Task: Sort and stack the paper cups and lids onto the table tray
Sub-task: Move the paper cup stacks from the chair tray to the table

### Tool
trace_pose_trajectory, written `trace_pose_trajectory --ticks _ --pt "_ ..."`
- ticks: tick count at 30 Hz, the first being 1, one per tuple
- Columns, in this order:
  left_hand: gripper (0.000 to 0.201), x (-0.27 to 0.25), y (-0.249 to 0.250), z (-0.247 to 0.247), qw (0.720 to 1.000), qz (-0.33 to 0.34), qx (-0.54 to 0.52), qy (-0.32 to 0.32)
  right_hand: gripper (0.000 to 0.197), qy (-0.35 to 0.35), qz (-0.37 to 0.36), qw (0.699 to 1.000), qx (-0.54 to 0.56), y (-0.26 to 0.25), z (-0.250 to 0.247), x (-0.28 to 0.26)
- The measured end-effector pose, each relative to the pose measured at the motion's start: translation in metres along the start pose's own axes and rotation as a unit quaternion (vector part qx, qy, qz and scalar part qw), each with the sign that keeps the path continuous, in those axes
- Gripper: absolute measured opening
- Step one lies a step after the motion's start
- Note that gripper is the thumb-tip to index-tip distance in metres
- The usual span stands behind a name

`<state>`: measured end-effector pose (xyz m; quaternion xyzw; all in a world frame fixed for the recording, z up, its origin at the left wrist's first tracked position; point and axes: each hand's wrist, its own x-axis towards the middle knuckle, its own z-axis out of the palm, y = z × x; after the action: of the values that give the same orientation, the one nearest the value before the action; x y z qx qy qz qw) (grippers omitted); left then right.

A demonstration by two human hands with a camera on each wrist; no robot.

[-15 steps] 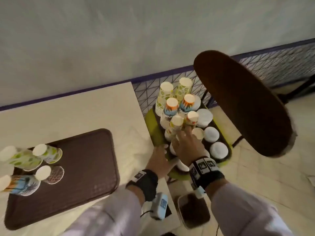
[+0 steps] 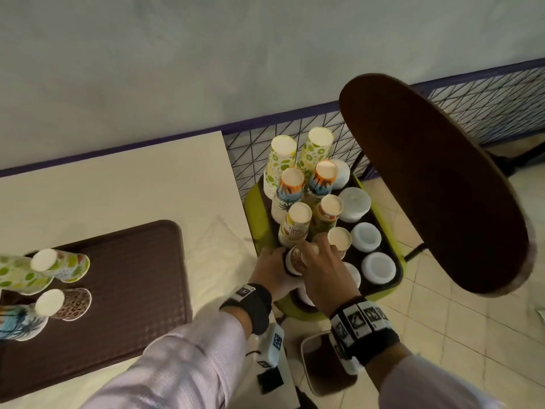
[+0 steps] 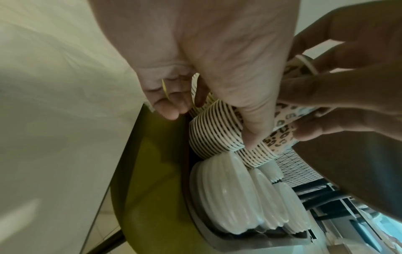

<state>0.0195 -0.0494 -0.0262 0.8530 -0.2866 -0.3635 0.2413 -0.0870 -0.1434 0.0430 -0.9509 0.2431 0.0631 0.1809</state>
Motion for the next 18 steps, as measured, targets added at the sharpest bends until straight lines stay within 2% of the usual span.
trace_pose_trajectory --ticks 5,10,13,15,18 --pt "0.078 0.022 -0.014 0.016 0.999 -0.028 0.038 -0.023 0.064 -0.015 -0.012 1.000 0.001 0.005 -0.003 -0.003" --pt "0.103 0.017 0.004 0.006 0.994 -0.072 0.073 -0.050 0.061 -0.022 -0.024 0.999 -0.002 0.004 -0.004 -0.006" --pt "0.099 0.013 0.011 0.002 0.994 -0.084 0.046 -0.048 0.060 0.001 -0.032 0.999 0.002 0.005 -0.001 -0.008" --pt "0.103 0.011 0.010 0.003 0.995 -0.090 0.024 -0.039 0.060 0.021 -0.038 0.999 0.007 0.007 0.000 -0.010" --pt "0.101 0.008 0.010 0.003 0.994 -0.104 -0.041 -0.015 0.059 0.057 -0.051 0.997 -0.001 0.007 -0.004 -0.013"
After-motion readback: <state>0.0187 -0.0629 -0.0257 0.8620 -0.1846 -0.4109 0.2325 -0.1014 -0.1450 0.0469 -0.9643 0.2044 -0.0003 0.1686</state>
